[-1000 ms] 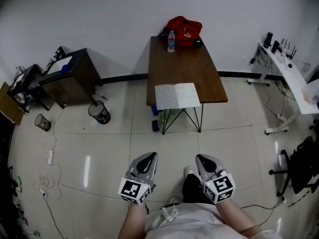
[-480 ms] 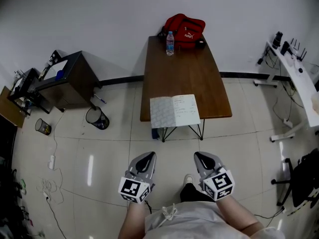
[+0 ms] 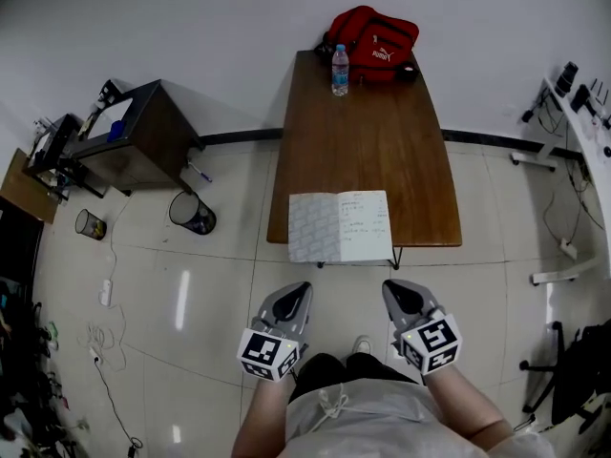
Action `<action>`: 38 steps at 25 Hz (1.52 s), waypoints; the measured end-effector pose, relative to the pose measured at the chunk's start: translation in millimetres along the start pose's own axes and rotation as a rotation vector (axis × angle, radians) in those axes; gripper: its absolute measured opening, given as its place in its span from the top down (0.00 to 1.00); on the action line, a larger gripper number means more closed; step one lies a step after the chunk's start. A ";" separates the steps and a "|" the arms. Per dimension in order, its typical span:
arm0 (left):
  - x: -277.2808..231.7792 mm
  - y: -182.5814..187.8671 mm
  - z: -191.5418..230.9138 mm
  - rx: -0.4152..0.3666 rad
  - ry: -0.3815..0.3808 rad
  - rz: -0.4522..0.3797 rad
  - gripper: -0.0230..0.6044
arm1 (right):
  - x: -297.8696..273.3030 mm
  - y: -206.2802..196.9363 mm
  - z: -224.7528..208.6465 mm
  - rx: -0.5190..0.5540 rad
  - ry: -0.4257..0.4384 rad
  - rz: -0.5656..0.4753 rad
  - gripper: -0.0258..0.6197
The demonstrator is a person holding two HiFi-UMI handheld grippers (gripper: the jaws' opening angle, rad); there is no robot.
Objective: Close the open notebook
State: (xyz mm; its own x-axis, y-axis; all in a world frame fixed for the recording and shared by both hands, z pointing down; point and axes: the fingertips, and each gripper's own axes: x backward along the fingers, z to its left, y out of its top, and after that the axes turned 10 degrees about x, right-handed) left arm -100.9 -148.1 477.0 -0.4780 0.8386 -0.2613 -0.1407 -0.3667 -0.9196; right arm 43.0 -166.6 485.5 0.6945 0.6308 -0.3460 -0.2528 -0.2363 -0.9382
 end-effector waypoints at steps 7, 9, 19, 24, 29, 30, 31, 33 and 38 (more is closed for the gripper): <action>-11.5 -12.5 49.9 0.070 0.069 0.039 0.95 | -45.9 -4.9 10.2 -0.015 0.080 0.044 0.95; -17.9 -20.3 70.4 0.095 0.093 0.064 0.95 | -62.8 -7.2 10.8 -0.016 0.095 0.056 0.95; -57.0 -99.4 163.2 0.249 0.154 0.270 0.77 | -146.2 -29.8 22.1 -0.072 0.159 0.150 0.95; -81.4 -134.7 182.1 0.353 0.129 0.301 0.75 | -171.2 -46.0 35.7 -0.105 0.201 0.189 0.95; -96.8 -150.9 195.4 0.386 0.105 0.330 0.75 | -186.3 -59.2 47.2 -0.161 0.227 0.234 0.95; -98.9 -153.0 196.2 0.394 0.096 0.334 0.75 | -188.1 -60.1 47.6 -0.161 0.225 0.237 0.95; -100.7 -154.8 196.6 0.405 0.085 0.335 0.75 | -189.3 -61.1 47.6 -0.160 0.222 0.240 0.95; -103.3 -156.5 198.3 0.434 0.061 0.336 0.77 | -192.4 -62.1 46.5 -0.160 0.212 0.242 0.95; -100.7 -149.0 198.3 0.473 0.035 0.331 0.85 | -187.0 -64.8 39.5 -0.164 0.177 0.249 0.95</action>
State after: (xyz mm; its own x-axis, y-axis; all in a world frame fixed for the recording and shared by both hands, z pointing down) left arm -203.7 -257.7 698.5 -0.5343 0.6586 -0.5299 -0.3648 -0.7452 -0.5582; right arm -97.1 -240.0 610.9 0.7347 0.4041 -0.5449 -0.3281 -0.4915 -0.8067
